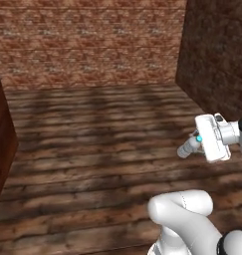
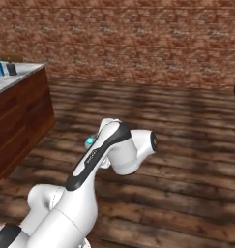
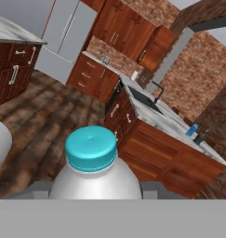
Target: Move the drinks to the dining counter.
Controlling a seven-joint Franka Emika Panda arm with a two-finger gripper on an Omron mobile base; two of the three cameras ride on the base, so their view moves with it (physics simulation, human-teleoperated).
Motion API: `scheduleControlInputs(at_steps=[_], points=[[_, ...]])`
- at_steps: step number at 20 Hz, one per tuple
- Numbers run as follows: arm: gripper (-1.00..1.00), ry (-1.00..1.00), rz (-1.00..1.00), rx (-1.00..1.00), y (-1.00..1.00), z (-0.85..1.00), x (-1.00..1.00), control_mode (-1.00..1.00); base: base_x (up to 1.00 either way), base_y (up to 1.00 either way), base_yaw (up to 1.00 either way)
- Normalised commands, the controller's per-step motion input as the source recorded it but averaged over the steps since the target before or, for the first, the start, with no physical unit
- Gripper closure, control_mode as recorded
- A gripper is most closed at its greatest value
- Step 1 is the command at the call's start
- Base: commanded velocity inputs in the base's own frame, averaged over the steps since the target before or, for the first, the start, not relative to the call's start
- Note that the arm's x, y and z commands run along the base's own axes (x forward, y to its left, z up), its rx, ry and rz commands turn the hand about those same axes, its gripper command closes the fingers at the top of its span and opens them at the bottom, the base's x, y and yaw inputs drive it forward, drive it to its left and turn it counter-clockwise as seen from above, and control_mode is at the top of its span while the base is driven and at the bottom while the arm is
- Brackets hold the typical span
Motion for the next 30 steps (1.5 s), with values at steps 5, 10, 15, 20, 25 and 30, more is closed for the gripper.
scheduleControlInputs(at_steps=[5, 10, 15, 20, 25, 30], points=[[1.0, 0.0, 0.0, 0.0, 0.0, 0.0, 0.0, 1.0, 0.73, 0.0, 0.09], [1.0, 0.0, 0.0, 0.0, 0.0, 0.0, 0.0, 1.0, 0.74, 0.0, 0.11], [1.0, 0.0, 0.0, 0.0, 0.0, 0.0, 0.0, 1.0, 0.7, 0.0, 0.18], [1.0, 0.0, 0.0, 0.0, 0.0, 0.0, 0.0, 1.0, 0.68, 0.0, 0.19], [1.0, 0.0, 0.0, 0.0, 0.0, 0.0, 0.0, 1.0, 0.73, 0.0, 0.19], [1.0, 0.0, 0.0, 0.0, 0.0, 0.0, 0.0, 1.0, 0.82, 0.0, 0.19]])
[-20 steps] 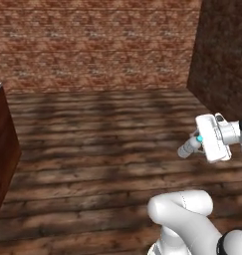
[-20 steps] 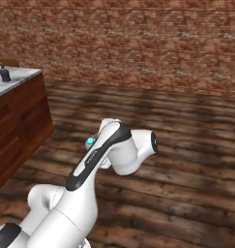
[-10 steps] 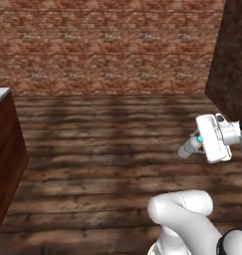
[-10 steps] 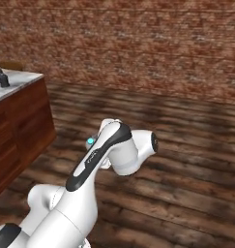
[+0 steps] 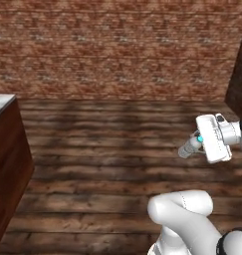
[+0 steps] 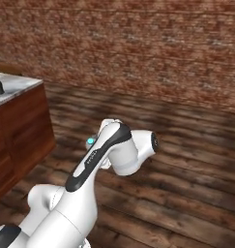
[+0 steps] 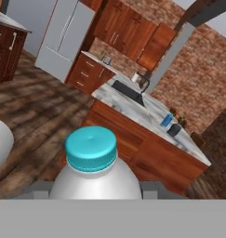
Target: Move the drinks to the dining counter.
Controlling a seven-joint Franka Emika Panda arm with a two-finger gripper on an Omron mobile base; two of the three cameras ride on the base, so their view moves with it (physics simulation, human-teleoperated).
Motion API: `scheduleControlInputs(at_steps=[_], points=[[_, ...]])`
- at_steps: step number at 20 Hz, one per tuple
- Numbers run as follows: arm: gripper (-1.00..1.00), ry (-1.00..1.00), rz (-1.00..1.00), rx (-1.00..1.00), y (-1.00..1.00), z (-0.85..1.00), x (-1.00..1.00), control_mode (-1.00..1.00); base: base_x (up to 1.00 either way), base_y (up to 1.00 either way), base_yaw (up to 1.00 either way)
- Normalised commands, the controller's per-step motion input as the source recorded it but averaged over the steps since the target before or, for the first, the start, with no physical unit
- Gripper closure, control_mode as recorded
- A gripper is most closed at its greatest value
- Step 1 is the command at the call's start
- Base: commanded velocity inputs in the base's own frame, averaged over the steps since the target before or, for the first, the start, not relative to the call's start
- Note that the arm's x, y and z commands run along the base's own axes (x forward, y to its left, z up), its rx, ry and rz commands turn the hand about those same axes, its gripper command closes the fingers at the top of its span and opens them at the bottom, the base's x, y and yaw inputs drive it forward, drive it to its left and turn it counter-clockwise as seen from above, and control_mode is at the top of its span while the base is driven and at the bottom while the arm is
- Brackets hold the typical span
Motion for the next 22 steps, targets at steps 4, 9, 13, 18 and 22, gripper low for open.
scheduleControlInputs(at_steps=[4, 9, 13, 18, 22], points=[[1.0, 0.0, 0.0, 0.0, 0.0, 0.0, 0.0, 1.0, 0.73, 0.0, 0.21], [1.0, 0.0, 0.0, 0.0, 0.0, 0.0, 0.0, 1.0, 0.28, 0.08, 0.24], [1.0, 0.0, 0.0, 0.0, 0.0, 0.0, 0.0, 1.0, 0.14, 0.09, 0.28], [1.0, 0.0, 0.0, 0.0, 0.0, 0.0, 0.0, 1.0, 0.2, 0.03, 0.31], [1.0, 0.0, 0.0, 0.0, 0.0, 0.0, 0.0, 1.0, 0.5, 0.0, 0.29]])
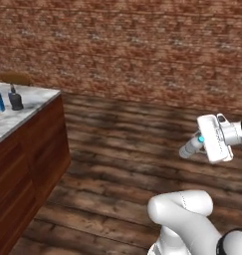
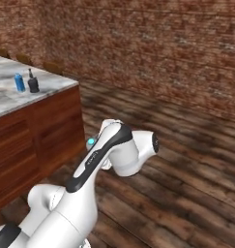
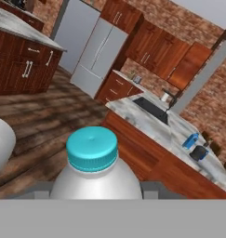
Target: Move the drinks to the dining counter.
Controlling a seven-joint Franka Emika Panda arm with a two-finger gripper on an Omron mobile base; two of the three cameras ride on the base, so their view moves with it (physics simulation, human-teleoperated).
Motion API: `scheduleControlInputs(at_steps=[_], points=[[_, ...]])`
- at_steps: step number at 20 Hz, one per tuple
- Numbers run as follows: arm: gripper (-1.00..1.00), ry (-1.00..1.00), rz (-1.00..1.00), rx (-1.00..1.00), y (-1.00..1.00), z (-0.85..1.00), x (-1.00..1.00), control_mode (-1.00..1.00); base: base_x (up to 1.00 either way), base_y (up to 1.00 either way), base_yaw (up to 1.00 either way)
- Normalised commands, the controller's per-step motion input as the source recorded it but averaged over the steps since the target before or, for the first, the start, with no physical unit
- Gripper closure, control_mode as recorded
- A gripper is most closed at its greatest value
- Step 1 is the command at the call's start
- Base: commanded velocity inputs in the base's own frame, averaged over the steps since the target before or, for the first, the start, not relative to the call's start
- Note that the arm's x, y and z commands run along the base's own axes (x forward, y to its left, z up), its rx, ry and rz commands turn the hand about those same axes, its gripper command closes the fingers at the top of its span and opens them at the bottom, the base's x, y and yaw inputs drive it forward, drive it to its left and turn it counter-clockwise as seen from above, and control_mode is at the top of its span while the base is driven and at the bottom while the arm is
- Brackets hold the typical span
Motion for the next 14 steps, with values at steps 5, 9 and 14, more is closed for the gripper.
scheduleControlInputs(at_steps=[5, 9, 14], points=[[1.0, 0.0, 0.0, 0.0, 0.0, 0.0, 0.0, 1.0, 0.71, 0.0, 0.28], [1.0, 0.0, 0.0, 0.0, 0.0, 0.0, 0.0, 1.0, 0.89, 0.0, 0.28], [1.0, 0.0, 0.0, 0.0, 0.0, 0.0, 0.0, 1.0, 0.9, 0.0, 0.29]])
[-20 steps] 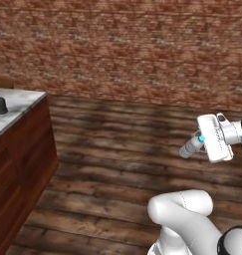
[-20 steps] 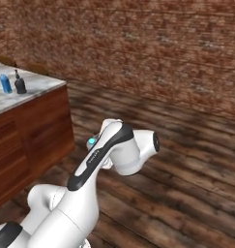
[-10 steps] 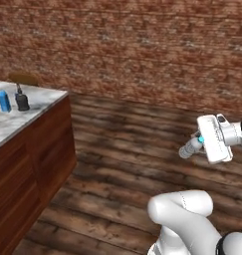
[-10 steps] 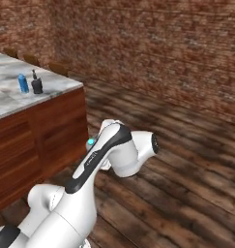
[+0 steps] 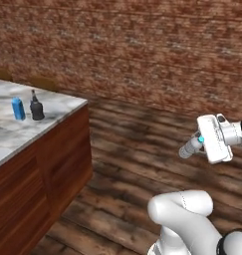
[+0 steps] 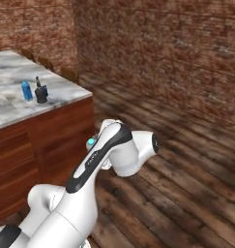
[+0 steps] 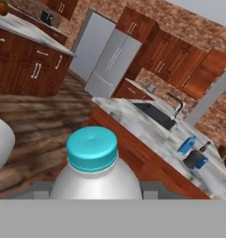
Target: Move the drinks to the dining counter.
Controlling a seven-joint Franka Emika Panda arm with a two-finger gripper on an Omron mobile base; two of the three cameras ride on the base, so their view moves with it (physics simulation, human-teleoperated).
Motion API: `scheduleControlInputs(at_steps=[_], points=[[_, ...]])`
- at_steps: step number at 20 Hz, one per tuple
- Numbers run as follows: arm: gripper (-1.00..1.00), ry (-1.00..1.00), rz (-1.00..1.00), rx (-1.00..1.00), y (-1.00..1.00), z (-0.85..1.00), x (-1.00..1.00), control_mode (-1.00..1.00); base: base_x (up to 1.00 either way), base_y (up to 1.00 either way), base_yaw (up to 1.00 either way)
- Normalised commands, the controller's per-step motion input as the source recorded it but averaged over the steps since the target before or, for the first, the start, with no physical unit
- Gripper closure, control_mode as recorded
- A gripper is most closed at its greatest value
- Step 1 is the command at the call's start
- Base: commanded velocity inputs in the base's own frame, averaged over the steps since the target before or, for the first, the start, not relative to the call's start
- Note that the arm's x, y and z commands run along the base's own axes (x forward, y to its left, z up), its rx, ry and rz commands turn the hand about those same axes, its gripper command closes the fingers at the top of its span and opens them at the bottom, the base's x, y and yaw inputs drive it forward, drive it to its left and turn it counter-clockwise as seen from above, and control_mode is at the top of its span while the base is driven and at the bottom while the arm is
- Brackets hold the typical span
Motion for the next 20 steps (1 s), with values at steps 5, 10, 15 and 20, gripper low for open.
scheduleControlInputs(at_steps=[5, 10, 15, 20], points=[[1.0, 0.0, 0.0, 0.0, 0.0, 0.0, 0.0, 1.0, 0.85, 0.0, 0.29], [1.0, 0.0, 0.0, 0.0, 0.0, 0.0, 0.0, 1.0, 0.81, 0.0, 0.29], [1.0, 0.0, 0.0, 0.0, 0.0, 0.0, 0.0, 1.0, 0.7, 0.0, 0.31], [1.0, 0.0, 0.0, 0.0, 0.0, 0.0, 0.0, 1.0, 0.66, 0.0, 0.32]])
